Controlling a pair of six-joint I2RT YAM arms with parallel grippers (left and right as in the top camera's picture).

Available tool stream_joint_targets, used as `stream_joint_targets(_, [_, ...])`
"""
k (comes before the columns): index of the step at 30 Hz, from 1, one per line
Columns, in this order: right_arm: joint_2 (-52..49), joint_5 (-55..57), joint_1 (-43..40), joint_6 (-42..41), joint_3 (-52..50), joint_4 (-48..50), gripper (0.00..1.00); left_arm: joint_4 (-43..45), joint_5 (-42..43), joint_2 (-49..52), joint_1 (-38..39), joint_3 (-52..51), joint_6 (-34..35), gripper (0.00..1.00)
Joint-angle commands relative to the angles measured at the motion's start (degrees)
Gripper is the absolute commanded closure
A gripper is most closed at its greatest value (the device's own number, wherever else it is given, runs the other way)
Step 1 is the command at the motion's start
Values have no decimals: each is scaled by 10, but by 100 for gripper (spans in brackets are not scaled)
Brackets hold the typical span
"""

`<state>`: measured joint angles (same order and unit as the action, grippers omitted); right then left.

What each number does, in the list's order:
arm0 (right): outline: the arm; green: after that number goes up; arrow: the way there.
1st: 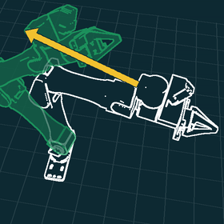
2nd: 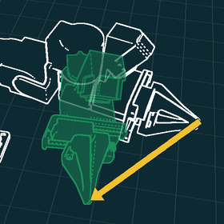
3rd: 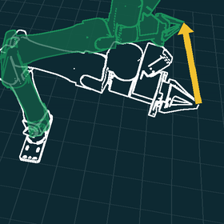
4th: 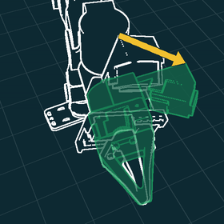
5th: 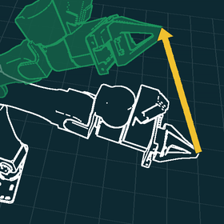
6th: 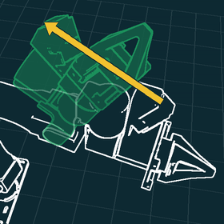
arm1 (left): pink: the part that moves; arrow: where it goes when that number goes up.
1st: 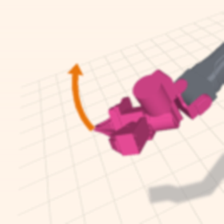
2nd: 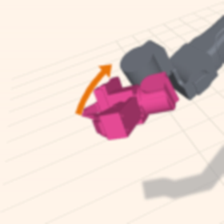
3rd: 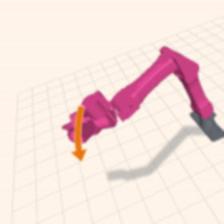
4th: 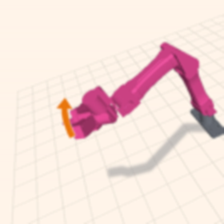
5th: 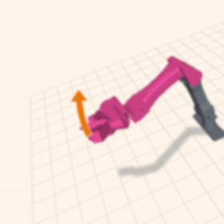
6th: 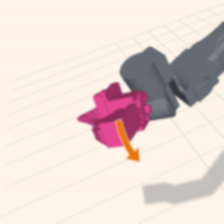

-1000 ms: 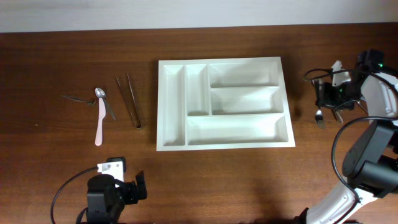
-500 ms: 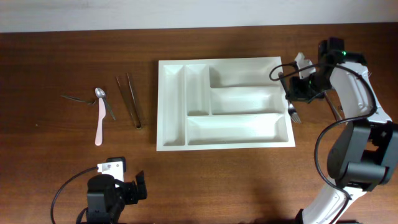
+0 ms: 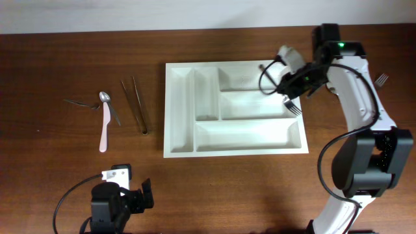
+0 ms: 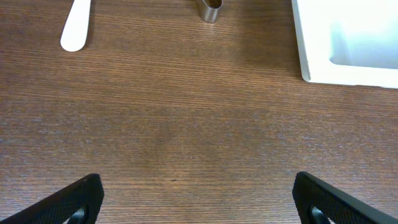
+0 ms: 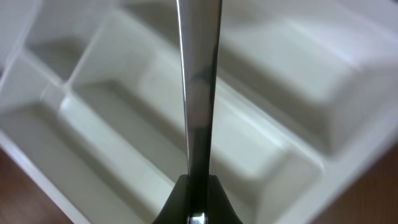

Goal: Pack container
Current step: 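Carry the fork with the right gripper into the tray's middle compartment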

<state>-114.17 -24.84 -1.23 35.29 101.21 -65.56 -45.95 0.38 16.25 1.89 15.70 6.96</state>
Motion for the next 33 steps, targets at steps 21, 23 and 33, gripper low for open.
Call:
stream_joint_targets(21, [-32, -36, 50, 290, 2, 9, 96, 0, -2, -1, -2, 8, 5, 1])
stream_joint_targets(23, [-50, -48, 50, 290, 2, 2, 96, 0, -2, -1, -2, 8, 5, 1])
stream_joint_targets(33, [-110, -63, 50, 294, 2, -15, 96, 0, -2, -1, -2, 8, 5, 1])
